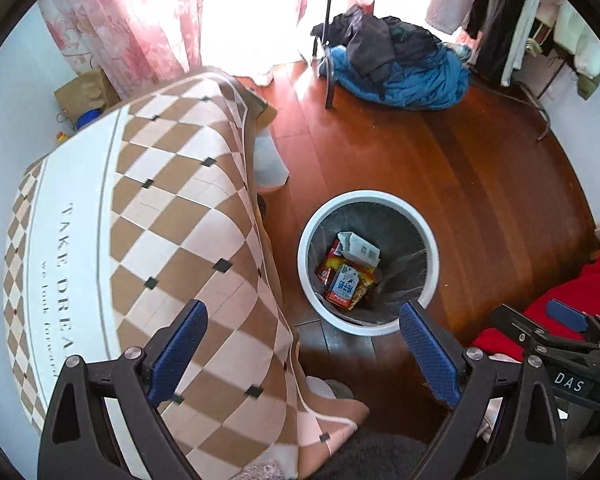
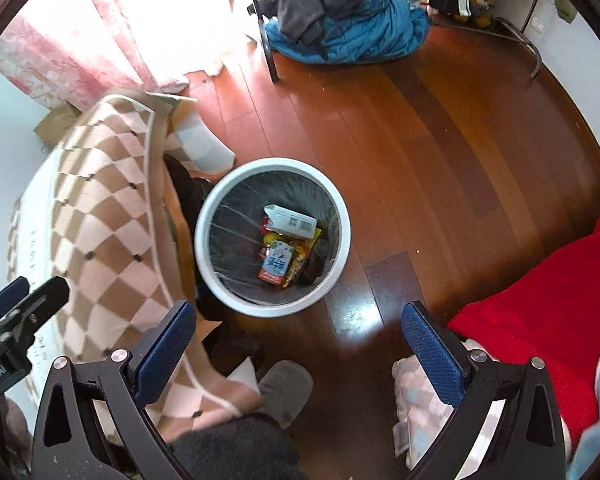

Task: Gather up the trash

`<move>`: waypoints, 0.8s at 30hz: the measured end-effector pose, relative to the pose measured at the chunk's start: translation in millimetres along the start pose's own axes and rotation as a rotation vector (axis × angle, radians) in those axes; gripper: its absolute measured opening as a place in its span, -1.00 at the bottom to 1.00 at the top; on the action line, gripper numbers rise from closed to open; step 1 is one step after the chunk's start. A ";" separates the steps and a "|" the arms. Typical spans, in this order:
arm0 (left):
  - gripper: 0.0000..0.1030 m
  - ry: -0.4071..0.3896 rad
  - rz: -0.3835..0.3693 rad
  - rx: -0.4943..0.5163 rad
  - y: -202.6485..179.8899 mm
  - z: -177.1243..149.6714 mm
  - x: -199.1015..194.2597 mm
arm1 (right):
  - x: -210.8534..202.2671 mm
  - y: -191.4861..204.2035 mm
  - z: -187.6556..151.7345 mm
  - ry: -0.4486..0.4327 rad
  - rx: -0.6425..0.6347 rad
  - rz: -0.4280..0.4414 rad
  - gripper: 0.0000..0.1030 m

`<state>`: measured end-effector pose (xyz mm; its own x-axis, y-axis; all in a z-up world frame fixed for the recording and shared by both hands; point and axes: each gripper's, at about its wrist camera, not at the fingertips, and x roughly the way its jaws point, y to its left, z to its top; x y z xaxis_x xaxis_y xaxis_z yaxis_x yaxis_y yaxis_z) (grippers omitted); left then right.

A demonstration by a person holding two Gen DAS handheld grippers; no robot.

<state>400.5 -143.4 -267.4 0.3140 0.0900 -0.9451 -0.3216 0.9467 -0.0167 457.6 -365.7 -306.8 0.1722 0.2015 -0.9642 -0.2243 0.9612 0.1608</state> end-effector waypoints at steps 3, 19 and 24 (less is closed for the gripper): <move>0.90 -0.027 -0.024 0.012 -0.7 -6.5 -28.1 | -37.0 7.5 -10.5 -0.039 0.000 0.023 1.00; 0.90 -0.135 -0.226 0.067 5.1 -42.9 -187.5 | -223.1 32.0 -75.6 -0.199 -0.059 0.205 1.00; 0.90 -0.125 -0.276 0.080 10.8 -52.1 -211.7 | -247.6 38.9 -88.5 -0.188 -0.080 0.254 1.00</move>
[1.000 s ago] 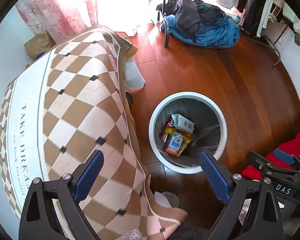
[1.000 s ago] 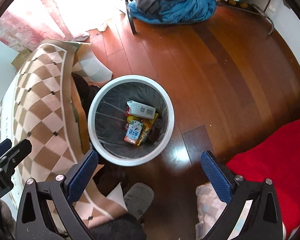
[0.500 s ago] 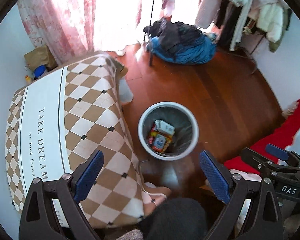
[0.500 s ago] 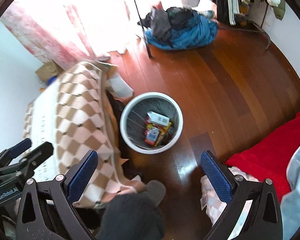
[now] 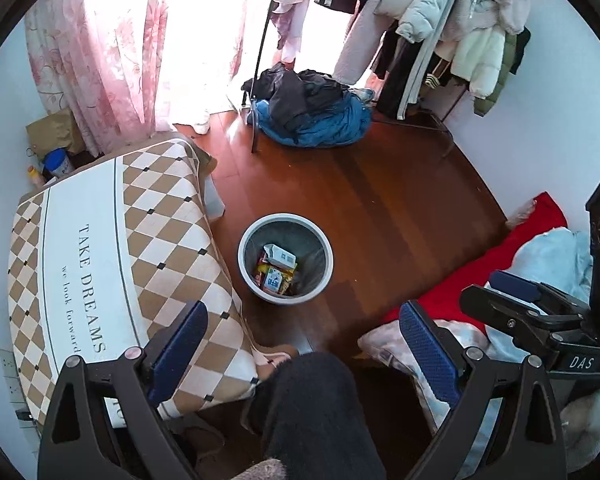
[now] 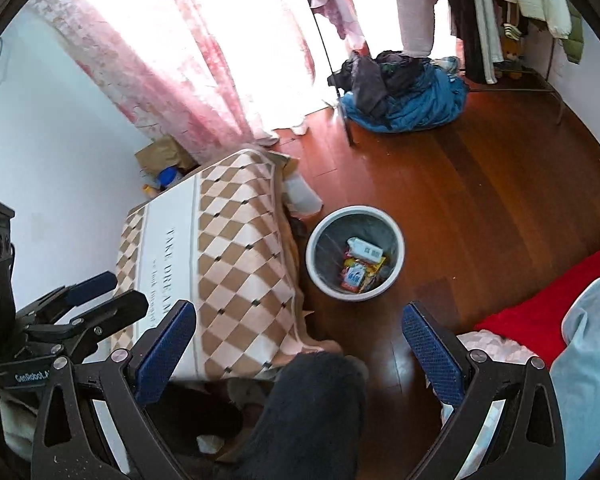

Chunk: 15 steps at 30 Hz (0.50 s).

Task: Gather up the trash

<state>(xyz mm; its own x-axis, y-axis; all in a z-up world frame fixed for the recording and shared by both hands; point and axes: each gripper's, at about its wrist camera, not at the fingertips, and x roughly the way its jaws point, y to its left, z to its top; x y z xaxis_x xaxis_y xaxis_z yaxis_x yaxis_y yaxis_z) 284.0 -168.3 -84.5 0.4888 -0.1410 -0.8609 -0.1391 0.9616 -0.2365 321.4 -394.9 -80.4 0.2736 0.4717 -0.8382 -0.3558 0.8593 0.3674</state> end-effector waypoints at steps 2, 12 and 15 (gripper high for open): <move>0.90 -0.006 -0.018 -0.003 0.8 -0.6 -9.6 | -7.4 4.6 -2.3 0.006 -0.004 0.012 1.00; 0.90 -0.051 -0.055 -0.006 7.7 0.9 -47.2 | -33.2 24.4 -2.2 0.020 -0.044 0.036 1.00; 0.90 -0.052 -0.061 -0.009 10.6 -0.1 -50.2 | -36.6 29.0 -1.5 0.032 -0.056 0.041 1.00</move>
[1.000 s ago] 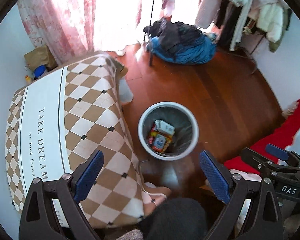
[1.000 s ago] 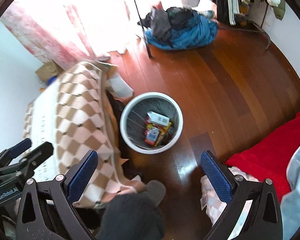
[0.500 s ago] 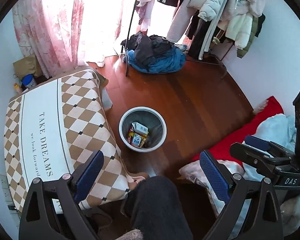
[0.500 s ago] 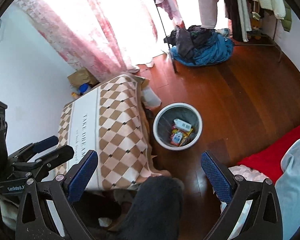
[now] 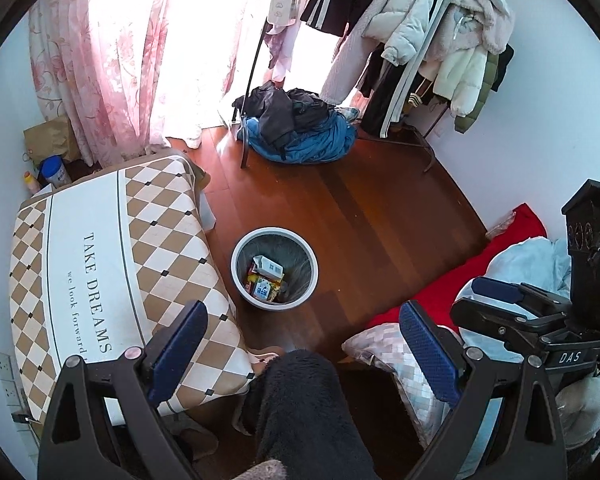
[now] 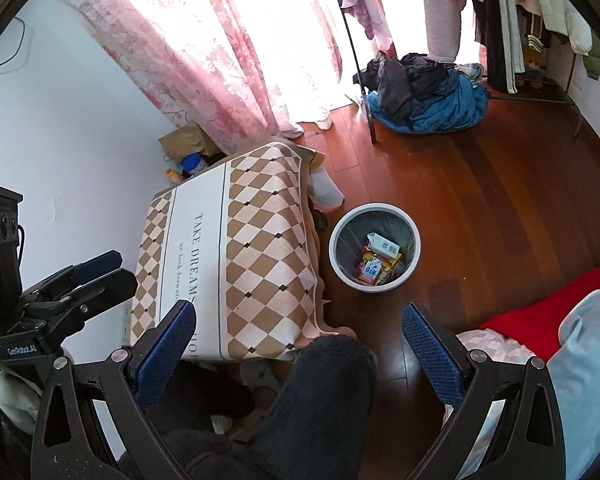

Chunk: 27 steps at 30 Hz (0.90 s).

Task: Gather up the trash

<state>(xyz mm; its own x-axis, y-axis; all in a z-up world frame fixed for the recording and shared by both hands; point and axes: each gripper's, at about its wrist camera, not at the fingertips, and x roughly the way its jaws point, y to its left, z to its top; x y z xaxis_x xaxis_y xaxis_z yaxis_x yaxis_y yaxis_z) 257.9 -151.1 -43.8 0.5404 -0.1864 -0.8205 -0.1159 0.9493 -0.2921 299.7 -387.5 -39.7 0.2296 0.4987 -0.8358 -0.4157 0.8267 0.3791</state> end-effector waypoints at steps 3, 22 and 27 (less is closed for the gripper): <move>0.90 0.003 -0.009 -0.006 1.3 -1.7 -1.5 | -1.6 4.1 1.1 0.007 -0.011 -0.001 1.00; 0.99 -0.003 -0.002 -0.005 6.7 -6.8 -10.0 | -0.8 17.6 -3.0 0.030 -0.027 0.013 1.00; 0.99 -0.003 -0.007 -0.003 5.9 -7.4 -10.7 | -1.1 17.2 -3.7 0.035 -0.027 0.011 1.00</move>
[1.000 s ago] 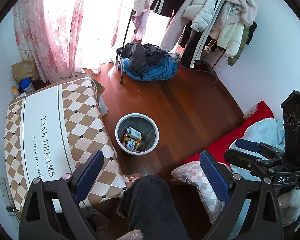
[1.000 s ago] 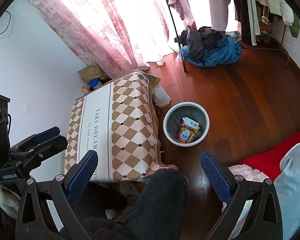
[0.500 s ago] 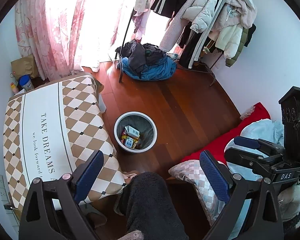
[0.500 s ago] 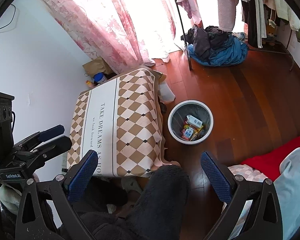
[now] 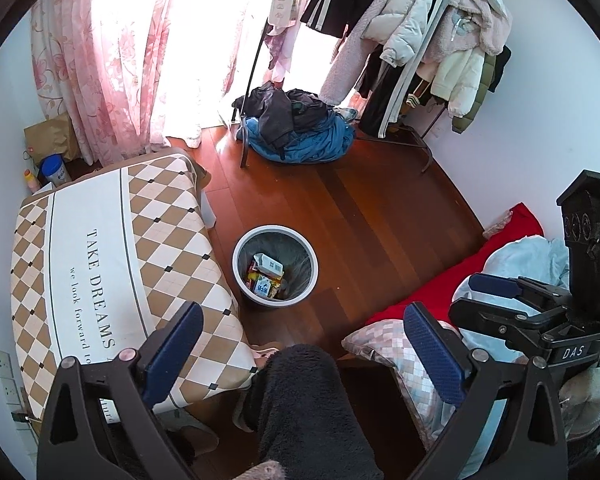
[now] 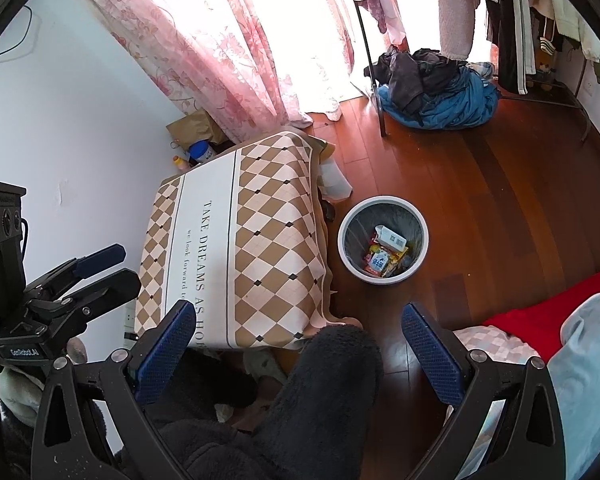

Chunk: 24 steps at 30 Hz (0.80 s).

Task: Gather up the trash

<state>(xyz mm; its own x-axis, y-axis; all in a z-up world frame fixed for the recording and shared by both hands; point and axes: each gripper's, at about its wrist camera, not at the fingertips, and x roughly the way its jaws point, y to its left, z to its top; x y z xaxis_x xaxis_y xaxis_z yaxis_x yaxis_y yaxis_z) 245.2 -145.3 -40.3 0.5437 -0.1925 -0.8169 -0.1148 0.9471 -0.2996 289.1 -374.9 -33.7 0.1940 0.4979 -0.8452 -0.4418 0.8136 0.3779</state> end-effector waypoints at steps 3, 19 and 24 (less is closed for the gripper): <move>0.99 0.002 -0.004 0.004 -0.5 -0.2 -0.4 | 0.4 0.9 -0.7 -0.002 -0.004 -0.004 1.00; 1.00 -0.001 0.000 0.007 -4.6 -0.2 -2.5 | -2.5 5.8 -2.8 0.016 -0.032 -0.012 1.00; 1.00 -0.002 0.001 0.007 -3.6 -0.3 -3.7 | -3.4 8.7 0.4 0.017 -0.038 -0.007 1.00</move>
<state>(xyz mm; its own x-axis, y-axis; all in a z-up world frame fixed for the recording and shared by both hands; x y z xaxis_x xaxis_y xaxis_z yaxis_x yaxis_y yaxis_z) 243.4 -148.1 -36.3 0.5455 -0.1909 -0.8161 -0.1100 0.9490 -0.2955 285.0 -369.4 -27.3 0.1825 0.4870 -0.8541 -0.4737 0.8048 0.3577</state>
